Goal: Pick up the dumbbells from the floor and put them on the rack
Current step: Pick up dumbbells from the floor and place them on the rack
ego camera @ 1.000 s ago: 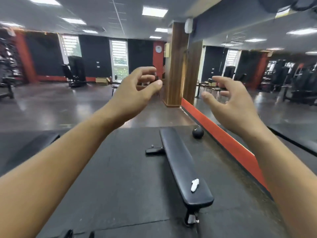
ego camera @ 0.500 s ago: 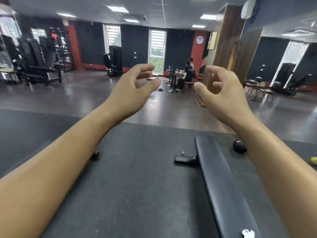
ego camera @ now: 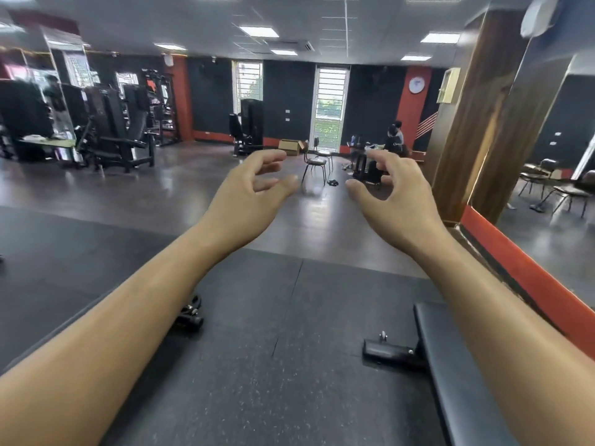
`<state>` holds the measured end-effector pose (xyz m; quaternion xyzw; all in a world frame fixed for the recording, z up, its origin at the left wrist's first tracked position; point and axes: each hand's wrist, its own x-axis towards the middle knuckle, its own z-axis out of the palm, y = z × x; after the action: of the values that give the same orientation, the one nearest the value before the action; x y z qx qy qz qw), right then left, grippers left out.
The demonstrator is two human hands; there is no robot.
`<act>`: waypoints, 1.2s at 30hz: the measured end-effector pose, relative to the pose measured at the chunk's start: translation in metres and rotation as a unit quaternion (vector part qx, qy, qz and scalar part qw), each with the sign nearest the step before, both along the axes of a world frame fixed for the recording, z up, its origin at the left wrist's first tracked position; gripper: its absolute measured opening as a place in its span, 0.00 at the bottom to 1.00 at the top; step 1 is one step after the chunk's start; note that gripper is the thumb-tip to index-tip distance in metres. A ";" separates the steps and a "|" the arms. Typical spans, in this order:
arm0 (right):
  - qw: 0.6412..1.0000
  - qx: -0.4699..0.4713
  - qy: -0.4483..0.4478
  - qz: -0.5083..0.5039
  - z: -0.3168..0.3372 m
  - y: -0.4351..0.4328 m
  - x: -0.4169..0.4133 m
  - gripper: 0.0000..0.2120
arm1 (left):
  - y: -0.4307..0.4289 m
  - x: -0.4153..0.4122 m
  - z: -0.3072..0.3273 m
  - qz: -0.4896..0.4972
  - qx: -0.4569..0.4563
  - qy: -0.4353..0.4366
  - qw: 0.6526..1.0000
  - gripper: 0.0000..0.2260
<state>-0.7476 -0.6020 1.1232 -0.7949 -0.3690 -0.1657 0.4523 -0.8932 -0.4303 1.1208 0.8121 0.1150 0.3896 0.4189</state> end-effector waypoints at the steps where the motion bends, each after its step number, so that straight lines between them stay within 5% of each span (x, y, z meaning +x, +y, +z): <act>1: 1.000 0.001 0.002 0.006 -0.001 0.014 0.018 0.27 | 0.012 0.015 -0.001 0.010 0.003 0.001 1.000 0.18; 8: 0.995 -0.001 0.003 0.099 -0.009 0.149 0.152 0.27 | 0.121 0.123 -0.014 0.106 -0.013 -0.012 0.994 0.17; 16: 0.974 -0.037 0.008 0.224 -0.032 0.312 0.213 0.28 | 0.227 0.157 -0.036 0.246 -0.039 0.022 0.968 0.18; 27: 0.937 -0.004 -0.017 0.350 0.000 0.498 0.222 0.29 | 0.360 0.158 -0.001 0.373 0.000 -0.010 0.928 0.16; 36: 0.861 0.034 -0.010 0.507 0.022 0.640 0.162 0.28 | 0.414 0.100 0.033 0.536 0.036 0.011 0.843 0.19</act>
<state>-0.5854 0.0380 1.1455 -0.4806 -0.7199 0.0657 0.4965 -0.7928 -0.0167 1.1542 0.6429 0.5227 0.5482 0.1138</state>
